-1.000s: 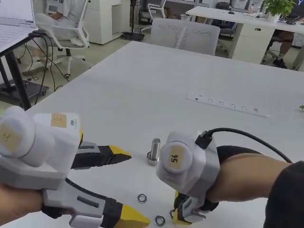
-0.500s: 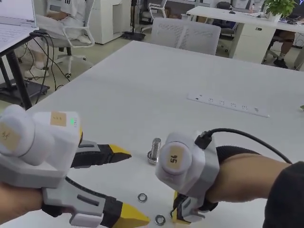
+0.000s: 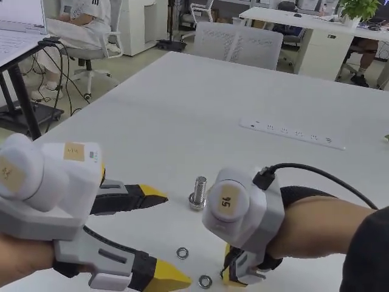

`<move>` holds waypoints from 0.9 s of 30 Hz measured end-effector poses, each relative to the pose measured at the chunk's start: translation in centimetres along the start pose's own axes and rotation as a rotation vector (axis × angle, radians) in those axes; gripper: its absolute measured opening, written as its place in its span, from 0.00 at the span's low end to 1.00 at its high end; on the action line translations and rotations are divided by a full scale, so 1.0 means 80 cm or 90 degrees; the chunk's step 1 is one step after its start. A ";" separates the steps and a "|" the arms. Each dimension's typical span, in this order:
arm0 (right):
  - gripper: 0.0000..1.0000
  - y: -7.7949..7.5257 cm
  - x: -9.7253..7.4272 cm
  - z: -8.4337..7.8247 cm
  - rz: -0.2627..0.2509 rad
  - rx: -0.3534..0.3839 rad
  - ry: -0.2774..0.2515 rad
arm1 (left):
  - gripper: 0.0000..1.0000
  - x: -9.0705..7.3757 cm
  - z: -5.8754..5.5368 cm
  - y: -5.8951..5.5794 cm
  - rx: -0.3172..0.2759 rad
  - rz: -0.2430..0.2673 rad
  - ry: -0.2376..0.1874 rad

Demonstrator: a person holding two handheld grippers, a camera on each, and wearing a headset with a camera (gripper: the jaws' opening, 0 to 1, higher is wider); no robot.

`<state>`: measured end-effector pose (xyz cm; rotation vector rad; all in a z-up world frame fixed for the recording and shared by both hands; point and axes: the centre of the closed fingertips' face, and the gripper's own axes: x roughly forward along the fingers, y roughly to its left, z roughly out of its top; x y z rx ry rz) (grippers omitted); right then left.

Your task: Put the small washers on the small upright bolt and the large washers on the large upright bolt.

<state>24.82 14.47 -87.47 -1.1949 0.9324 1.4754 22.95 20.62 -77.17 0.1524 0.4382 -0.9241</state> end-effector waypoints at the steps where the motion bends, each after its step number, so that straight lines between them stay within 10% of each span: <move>1: 0.14 -0.001 0.000 -0.002 -0.001 0.003 0.001 | 0.74 0.000 0.000 0.000 0.000 0.000 0.000; 27: 0.13 -0.007 -0.021 -0.031 -0.011 0.046 -0.002 | 0.74 0.000 0.000 -0.003 0.002 -0.006 0.003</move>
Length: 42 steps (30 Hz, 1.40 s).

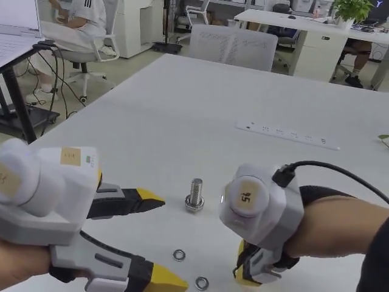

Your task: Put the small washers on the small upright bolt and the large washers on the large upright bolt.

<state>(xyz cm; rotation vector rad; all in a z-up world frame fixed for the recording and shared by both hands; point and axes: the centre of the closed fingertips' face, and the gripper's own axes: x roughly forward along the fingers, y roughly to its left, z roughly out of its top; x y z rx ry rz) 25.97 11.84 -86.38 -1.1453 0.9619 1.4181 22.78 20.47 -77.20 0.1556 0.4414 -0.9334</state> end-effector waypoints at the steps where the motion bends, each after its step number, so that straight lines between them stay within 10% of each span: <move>1: 0.13 -0.001 -0.002 -0.002 -0.001 0.003 0.000 | 0.74 0.000 0.000 0.000 0.000 0.000 0.000; 28: 0.13 -0.047 -0.046 -0.085 -0.049 0.118 -0.002 | 0.74 0.003 -0.001 0.002 -0.004 -0.001 0.004; 42: 0.13 -0.074 -0.080 -0.091 -0.089 0.124 -0.006 | 0.74 0.003 -0.002 0.003 -0.004 0.001 0.006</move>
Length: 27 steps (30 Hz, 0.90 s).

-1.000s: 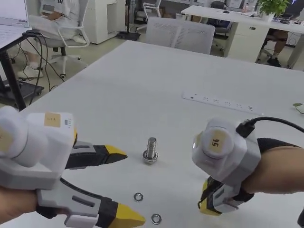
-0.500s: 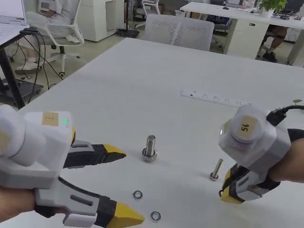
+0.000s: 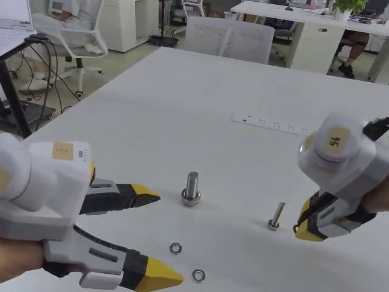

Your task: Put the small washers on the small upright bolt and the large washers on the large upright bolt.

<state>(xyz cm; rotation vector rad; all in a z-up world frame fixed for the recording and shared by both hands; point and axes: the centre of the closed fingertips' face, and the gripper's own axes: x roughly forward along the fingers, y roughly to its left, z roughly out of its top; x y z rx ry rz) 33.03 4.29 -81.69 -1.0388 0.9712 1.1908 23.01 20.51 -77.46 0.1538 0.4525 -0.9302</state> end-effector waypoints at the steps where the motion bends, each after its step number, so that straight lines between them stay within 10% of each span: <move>1: 0.13 -0.002 -0.002 0.001 -0.003 -0.001 0.000 | 0.74 0.000 0.000 0.000 0.000 0.000 0.000; 27: 0.13 -0.026 -0.001 0.038 -0.020 -0.045 -0.009 | 0.74 -0.002 -0.002 0.001 -0.008 0.002 -0.001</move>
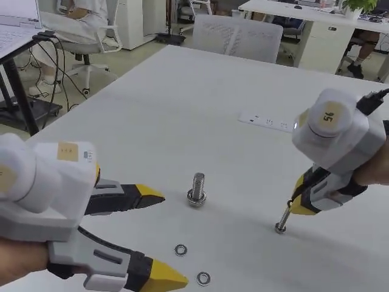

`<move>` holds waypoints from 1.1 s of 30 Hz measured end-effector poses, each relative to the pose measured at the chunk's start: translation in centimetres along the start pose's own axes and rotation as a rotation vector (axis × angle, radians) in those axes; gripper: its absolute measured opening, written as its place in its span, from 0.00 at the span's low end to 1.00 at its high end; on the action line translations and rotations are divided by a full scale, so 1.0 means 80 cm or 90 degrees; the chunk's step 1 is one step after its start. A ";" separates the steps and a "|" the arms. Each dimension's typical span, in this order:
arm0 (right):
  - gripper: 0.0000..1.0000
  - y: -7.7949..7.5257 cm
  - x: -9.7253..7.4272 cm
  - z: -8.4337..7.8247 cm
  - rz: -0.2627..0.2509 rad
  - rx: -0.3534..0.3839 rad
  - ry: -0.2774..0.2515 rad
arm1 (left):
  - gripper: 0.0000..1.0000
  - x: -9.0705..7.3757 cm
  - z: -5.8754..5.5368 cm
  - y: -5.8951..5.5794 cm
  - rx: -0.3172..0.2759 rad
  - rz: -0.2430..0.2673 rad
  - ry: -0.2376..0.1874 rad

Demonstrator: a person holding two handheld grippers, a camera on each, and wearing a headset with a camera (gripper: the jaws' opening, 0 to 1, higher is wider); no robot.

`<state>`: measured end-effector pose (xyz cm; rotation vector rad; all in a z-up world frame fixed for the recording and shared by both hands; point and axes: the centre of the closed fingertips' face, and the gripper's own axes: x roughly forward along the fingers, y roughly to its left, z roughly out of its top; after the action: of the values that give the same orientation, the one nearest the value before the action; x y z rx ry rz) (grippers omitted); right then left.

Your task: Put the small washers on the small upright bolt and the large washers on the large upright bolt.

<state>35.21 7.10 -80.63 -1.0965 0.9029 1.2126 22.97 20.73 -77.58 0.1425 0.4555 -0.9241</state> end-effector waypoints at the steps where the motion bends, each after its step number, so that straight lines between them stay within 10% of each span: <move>1: 0.13 -0.001 0.001 -0.001 0.000 -0.001 0.002 | 0.74 0.000 0.000 0.000 -0.001 0.000 -0.001; 33: 0.14 -0.005 0.050 -0.017 0.043 0.014 0.019 | 0.74 0.004 -0.006 0.008 -0.014 0.007 0.012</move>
<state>36.23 6.79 -84.75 -1.0765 0.9812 1.2420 23.49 21.03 -78.20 0.1334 0.4828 -0.9075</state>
